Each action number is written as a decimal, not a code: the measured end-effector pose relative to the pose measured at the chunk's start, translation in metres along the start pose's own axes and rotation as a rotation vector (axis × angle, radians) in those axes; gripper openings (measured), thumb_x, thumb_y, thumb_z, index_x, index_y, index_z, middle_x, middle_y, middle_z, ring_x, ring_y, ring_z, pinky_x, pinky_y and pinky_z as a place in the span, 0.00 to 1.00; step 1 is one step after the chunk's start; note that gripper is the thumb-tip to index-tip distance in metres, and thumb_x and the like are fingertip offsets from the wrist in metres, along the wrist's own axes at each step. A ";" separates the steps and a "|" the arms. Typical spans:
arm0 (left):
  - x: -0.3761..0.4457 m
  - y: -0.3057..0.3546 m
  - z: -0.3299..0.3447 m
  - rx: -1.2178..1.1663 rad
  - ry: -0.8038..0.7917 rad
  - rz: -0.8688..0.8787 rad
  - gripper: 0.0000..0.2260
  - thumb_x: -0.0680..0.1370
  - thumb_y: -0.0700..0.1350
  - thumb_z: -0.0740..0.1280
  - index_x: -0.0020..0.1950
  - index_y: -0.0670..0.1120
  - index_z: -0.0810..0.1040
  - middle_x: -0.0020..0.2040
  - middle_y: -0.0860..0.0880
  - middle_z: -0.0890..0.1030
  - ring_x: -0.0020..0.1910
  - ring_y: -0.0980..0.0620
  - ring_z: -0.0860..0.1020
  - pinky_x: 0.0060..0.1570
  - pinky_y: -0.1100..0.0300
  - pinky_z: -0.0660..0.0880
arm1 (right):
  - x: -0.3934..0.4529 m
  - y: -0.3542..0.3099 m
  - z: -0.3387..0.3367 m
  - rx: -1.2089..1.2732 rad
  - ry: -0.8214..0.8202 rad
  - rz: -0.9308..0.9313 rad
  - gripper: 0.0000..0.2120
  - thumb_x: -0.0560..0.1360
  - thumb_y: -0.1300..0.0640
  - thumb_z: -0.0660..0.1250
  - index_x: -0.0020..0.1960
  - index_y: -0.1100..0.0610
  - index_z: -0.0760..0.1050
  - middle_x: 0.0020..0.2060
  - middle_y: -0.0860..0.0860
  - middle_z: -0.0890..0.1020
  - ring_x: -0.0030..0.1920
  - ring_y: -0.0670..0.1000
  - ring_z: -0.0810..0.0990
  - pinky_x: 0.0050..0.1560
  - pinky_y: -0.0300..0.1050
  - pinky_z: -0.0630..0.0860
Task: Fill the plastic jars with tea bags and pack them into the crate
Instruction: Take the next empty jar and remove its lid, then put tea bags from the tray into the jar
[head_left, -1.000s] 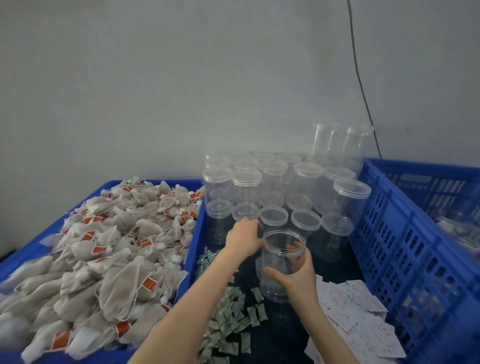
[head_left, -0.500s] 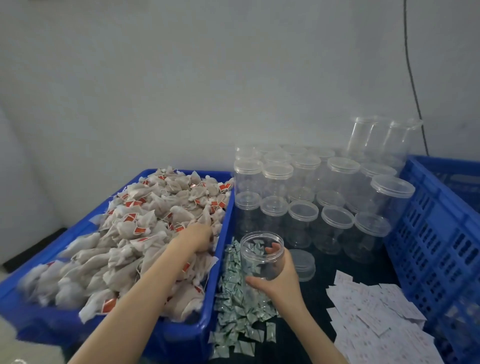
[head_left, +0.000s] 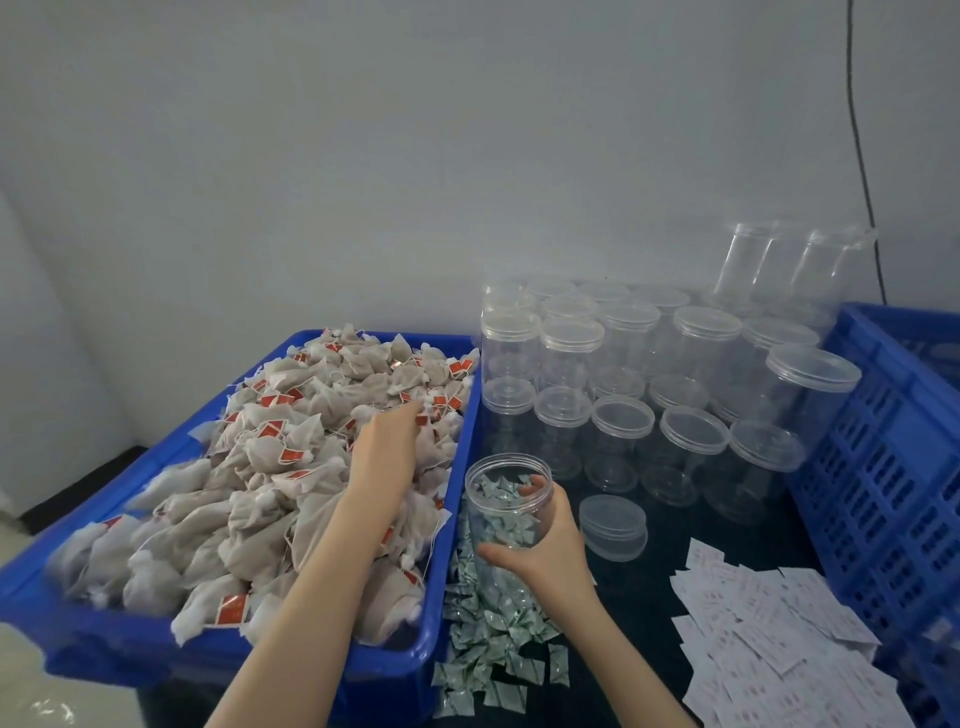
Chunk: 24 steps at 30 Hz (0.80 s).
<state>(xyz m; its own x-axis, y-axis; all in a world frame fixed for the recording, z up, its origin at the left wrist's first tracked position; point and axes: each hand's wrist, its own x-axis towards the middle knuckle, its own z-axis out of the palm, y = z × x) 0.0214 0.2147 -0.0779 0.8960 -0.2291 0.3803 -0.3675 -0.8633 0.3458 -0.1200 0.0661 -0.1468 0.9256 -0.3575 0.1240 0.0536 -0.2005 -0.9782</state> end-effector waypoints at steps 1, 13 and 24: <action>-0.001 0.001 -0.002 0.014 0.074 0.006 0.16 0.77 0.37 0.66 0.65 0.45 0.74 0.47 0.44 0.82 0.41 0.48 0.81 0.38 0.60 0.75 | 0.001 -0.001 0.001 -0.007 -0.004 0.006 0.42 0.57 0.54 0.83 0.65 0.42 0.65 0.59 0.41 0.76 0.61 0.43 0.75 0.58 0.38 0.73; -0.007 0.007 -0.018 -0.258 0.440 0.016 0.12 0.77 0.42 0.68 0.58 0.39 0.80 0.38 0.47 0.82 0.30 0.57 0.74 0.33 0.71 0.66 | 0.008 -0.006 0.010 0.005 -0.072 0.032 0.47 0.52 0.46 0.81 0.67 0.44 0.65 0.62 0.42 0.76 0.64 0.41 0.74 0.61 0.39 0.71; -0.018 0.044 -0.025 -0.957 0.017 0.150 0.09 0.73 0.46 0.71 0.45 0.54 0.72 0.36 0.48 0.81 0.36 0.54 0.80 0.36 0.65 0.78 | 0.012 -0.016 0.009 -0.017 -0.072 0.023 0.42 0.54 0.49 0.81 0.64 0.40 0.65 0.60 0.40 0.76 0.62 0.39 0.74 0.57 0.34 0.71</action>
<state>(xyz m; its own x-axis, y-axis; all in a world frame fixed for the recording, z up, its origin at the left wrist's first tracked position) -0.0171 0.1918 -0.0480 0.8224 -0.2936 0.4872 -0.5318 -0.0926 0.8418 -0.1061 0.0733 -0.1312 0.9513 -0.2955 0.0882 0.0258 -0.2085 -0.9777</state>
